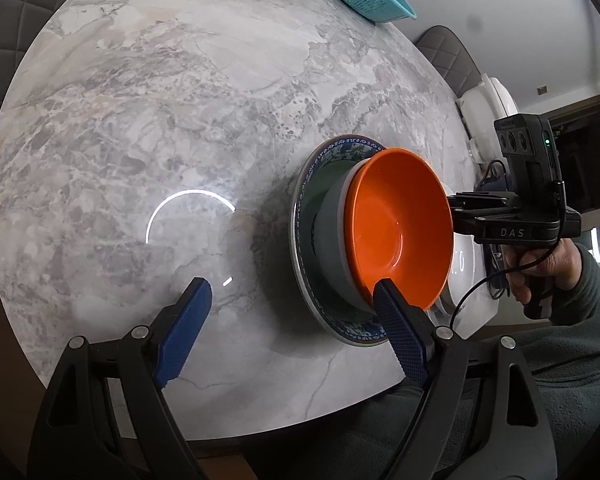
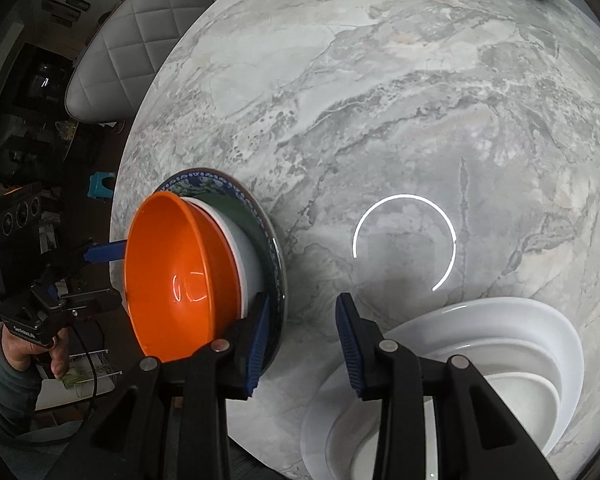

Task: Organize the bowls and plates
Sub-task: 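Withdraw both grippers from the rim of the nested bowls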

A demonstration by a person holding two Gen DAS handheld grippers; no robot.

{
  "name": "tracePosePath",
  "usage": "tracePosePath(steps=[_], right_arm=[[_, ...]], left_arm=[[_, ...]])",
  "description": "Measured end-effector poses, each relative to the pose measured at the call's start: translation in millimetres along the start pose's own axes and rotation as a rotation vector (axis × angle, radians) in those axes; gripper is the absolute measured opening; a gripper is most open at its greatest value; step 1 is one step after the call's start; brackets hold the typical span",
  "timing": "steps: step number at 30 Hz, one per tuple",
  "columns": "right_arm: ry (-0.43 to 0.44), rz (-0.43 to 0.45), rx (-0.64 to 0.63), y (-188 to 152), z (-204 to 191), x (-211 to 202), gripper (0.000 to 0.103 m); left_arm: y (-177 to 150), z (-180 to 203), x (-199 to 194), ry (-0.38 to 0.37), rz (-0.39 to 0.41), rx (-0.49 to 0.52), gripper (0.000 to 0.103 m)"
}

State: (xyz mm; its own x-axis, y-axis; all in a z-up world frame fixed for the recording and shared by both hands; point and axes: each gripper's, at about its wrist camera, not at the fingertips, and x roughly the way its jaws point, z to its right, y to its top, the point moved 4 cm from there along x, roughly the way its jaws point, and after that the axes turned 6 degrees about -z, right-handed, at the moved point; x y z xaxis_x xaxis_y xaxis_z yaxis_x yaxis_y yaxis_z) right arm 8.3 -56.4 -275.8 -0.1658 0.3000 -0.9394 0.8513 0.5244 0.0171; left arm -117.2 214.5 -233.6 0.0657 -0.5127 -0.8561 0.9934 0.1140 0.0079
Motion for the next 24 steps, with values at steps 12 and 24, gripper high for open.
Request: tracePosePath(steps=[12,24], right_arm=[[0.061,0.000,0.021,-5,2,7,0.035],[0.075,-0.002,0.039,-4,2,9,0.035]], left_arm=[[-2,-17,-3,-0.113,0.006,-0.049,0.071],[-4,-20,11,-0.060,-0.038,-0.037,0.060]])
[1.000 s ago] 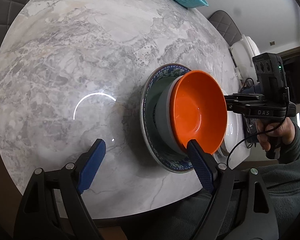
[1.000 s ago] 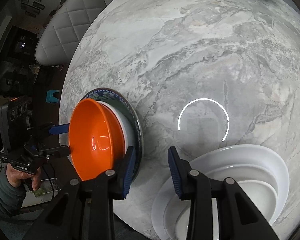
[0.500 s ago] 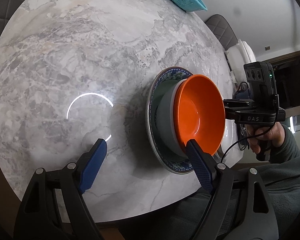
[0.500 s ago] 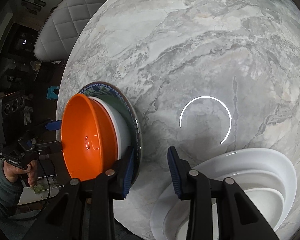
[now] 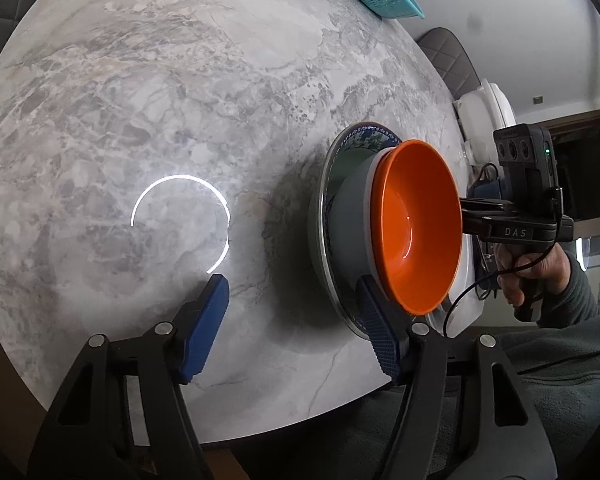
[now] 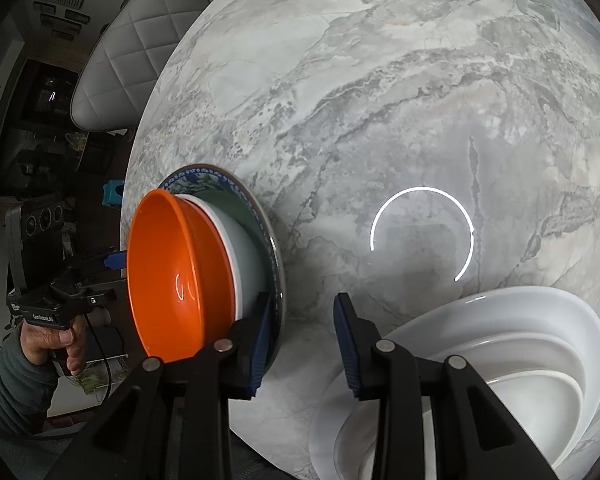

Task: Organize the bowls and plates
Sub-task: 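Withdraw both grippers from the rim of the nested bowls, then pinch the patterned bowl rim of the bowl stack with both grippers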

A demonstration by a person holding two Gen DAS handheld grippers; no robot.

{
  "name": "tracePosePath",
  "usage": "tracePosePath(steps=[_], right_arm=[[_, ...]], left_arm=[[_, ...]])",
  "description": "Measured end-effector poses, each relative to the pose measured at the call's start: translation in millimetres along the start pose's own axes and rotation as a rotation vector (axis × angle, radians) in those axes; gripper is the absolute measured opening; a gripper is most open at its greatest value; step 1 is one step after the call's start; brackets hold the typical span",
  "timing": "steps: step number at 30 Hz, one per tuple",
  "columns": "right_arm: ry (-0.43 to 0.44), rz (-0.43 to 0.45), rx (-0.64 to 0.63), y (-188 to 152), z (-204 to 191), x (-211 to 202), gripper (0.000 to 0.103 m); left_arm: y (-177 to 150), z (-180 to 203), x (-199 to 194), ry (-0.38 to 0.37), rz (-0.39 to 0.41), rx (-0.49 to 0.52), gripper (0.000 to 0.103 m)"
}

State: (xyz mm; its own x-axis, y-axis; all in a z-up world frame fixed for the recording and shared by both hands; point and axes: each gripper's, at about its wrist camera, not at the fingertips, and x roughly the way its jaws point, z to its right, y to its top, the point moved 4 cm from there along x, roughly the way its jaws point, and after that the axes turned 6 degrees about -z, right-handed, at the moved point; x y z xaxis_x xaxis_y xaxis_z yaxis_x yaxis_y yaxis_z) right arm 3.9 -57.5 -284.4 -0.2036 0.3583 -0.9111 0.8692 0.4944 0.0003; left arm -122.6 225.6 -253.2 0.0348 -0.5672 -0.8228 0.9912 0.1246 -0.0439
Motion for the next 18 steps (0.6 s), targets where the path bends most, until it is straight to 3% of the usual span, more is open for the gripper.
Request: tracePosePath(steps=[2,6,12,18], right_arm=[[-0.001,0.000,0.001,0,-1,1,0.035],[0.016,0.002,0.011,0,0,3,0.029],[0.058,0.022,-0.007,2,-5,4,0.014],[0.061,0.027,-0.038,5,-10,5,0.011]], left_arm=[[2,1,5,0.006,-0.010,0.006,0.054],[6,2,7,0.013,-0.002,0.002,0.051],[11,11,8,0.009,-0.024,0.030,0.037],[19,28,13,0.067,-0.049,0.102,0.022]])
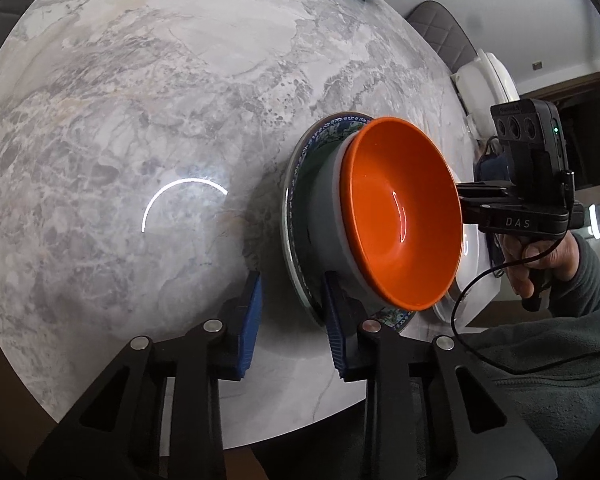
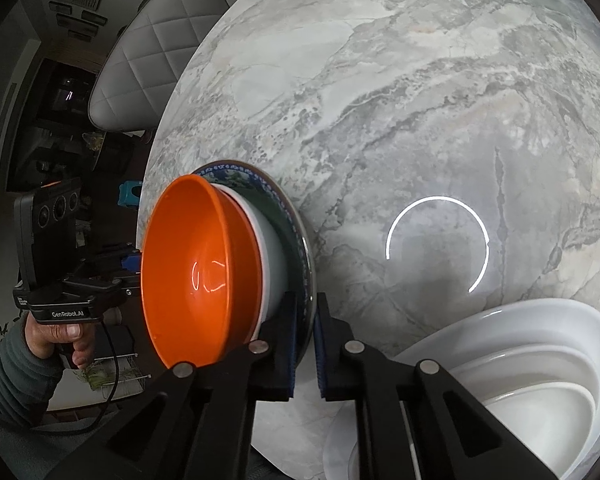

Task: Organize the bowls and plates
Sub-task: 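Pinch the patterned bowl rim of the bowl stack with both grippers, then lift the nested bowl stack and carry it over the white plate stack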

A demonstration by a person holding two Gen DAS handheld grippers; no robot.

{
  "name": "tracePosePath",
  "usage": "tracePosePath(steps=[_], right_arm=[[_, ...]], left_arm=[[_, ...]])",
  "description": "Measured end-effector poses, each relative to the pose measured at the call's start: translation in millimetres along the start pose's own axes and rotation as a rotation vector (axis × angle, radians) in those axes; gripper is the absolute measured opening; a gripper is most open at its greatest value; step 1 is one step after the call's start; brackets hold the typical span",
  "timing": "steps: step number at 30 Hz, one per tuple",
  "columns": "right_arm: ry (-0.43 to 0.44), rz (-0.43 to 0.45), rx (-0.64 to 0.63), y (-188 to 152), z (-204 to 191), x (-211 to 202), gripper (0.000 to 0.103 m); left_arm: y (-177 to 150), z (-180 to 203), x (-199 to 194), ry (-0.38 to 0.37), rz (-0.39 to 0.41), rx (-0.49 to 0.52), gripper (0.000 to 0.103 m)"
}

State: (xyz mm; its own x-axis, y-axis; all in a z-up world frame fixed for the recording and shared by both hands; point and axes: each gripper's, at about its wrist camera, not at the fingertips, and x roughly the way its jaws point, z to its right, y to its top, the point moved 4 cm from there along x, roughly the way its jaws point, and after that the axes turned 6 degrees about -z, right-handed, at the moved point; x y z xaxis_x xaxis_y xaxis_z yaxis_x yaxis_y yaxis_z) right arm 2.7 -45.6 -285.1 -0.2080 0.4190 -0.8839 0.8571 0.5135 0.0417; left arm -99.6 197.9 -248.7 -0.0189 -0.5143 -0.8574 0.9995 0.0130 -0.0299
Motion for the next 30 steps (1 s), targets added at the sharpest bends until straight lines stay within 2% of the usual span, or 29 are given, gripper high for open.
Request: tracePosePath(steps=[4,10,14,30], right_arm=[[0.010,0.016,-0.012,0,0,0,0.011],[-0.033,0.057,-0.078,-3,-5,-1,0.011],[-0.034,0.078,-0.078,-5,-7,-1,0.011],[-0.062,0.107,-0.019,-2,-9,-7,0.010]], left_arm=[[5,11,6,0.024,-0.023,0.029,0.012],[8,15,6,0.090,0.010,0.020,0.012],[5,13,2,0.120,0.034,0.006,0.012],[9,15,1,0.145,0.034,-0.030,0.011]])
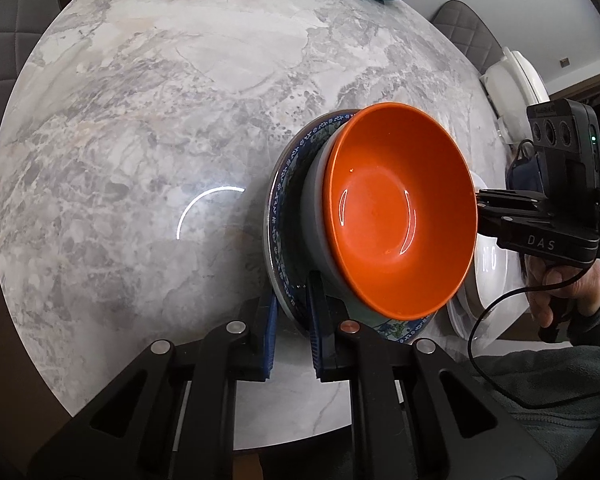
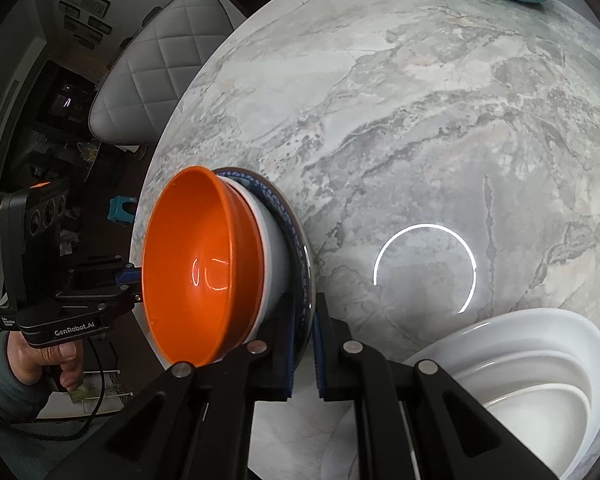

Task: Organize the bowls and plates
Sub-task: 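Lift the nested bowl stack and carry it over the white plate stack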

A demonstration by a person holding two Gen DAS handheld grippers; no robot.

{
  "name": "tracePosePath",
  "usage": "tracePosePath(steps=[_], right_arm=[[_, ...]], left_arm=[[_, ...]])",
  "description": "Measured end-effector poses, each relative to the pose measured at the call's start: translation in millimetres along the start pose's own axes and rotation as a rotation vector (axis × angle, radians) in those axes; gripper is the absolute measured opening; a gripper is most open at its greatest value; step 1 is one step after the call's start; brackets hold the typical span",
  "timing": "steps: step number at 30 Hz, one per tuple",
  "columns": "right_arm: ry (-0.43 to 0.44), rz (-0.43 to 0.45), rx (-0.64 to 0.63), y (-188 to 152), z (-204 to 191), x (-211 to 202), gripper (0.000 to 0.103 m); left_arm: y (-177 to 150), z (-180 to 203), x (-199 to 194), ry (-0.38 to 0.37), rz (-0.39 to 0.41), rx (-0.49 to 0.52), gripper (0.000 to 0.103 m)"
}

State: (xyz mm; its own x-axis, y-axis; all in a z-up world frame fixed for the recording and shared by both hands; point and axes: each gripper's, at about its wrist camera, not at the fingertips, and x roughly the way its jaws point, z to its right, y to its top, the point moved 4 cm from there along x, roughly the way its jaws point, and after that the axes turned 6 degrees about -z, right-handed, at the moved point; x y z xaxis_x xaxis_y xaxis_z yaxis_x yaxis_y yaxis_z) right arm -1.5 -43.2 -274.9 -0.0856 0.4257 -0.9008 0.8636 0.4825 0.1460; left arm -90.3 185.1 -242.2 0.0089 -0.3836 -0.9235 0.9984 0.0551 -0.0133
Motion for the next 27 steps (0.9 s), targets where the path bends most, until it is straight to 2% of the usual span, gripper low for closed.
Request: tracePosePath(steps=[8,14,20,27], right_arm=[[0.012,0.007,0.052,1,2,-10,0.010],[0.007,0.048,0.090,-5,-3,-41,0.010],[-0.021,0.116,0.174,-31,4,-88,0.010],[-0.042,0.186,0.306,-84,34,-134,0.010]], left_arm=[[5,11,-21,-0.003,0.010,-0.005,0.010],[10,37,-48,-0.017,0.024,0.036,0.010],[16,93,-61,-0.054,0.021,0.144,0.009],[17,172,-45,-0.069,0.011,0.252,0.008]])
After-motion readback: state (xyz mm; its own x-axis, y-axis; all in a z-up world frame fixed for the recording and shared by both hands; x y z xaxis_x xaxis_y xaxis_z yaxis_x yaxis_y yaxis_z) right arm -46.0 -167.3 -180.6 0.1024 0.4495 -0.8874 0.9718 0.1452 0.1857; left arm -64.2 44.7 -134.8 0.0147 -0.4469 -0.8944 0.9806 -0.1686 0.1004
